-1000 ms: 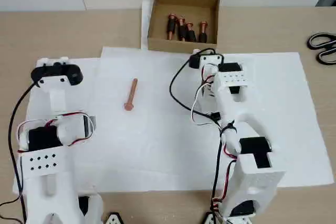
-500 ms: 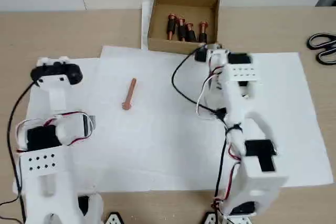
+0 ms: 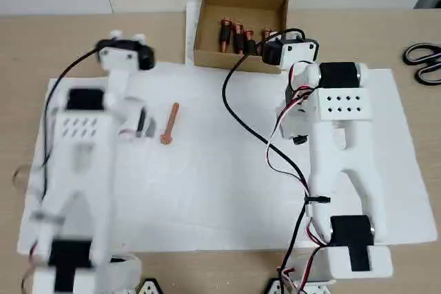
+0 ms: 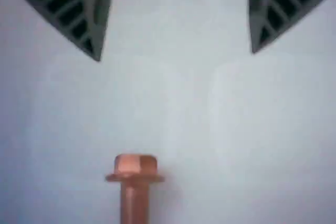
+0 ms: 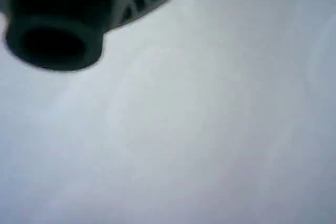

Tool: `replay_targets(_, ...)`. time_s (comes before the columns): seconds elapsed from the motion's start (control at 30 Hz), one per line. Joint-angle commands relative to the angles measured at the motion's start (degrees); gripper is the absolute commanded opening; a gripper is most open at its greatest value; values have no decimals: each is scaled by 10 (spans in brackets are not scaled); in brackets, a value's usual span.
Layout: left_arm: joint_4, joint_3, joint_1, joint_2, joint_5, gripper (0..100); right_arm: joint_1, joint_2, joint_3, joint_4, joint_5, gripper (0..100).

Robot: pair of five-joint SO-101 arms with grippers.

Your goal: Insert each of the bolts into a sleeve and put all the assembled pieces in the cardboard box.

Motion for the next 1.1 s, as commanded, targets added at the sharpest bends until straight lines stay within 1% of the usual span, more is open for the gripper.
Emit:
replay_targets(0.0, 14, -111, 31, 126, 11, 174, 4, -33, -30, 13, 3, 4)
replay_targets(0.13, 32, -203, 47, 237, 45, 173, 4, -34, -30, 14, 3, 4)
replay_targets(0.4, 31, -322, 43, 396, 84, 171, 4, -33, -30, 14, 3, 4)
replay_targets(0.5, 33, -354, 45, 440, 86, 128, 4, -32, -30, 13, 3, 4)
replay_targets(0.6, 34, -370, 45, 463, 86, 52, 4, -29, -30, 13, 3, 4)
replay_targets(0.67, 50, -378, 45, 466, 86, 3, 4, -29, -30, 12, 3, 4)
replay_targets(0.77, 85, -406, 53, 466, 86, 6, 4, -29, -30, 10, 3, 4)
replay_targets(0.87, 134, -460, 68, 466, 86, 6, 3, -29, -30, 8, 3, 4)
replay_targets(1.07, 136, -511, 93, 464, 85, 6, 3, -29, -30, 8, 3, 4)
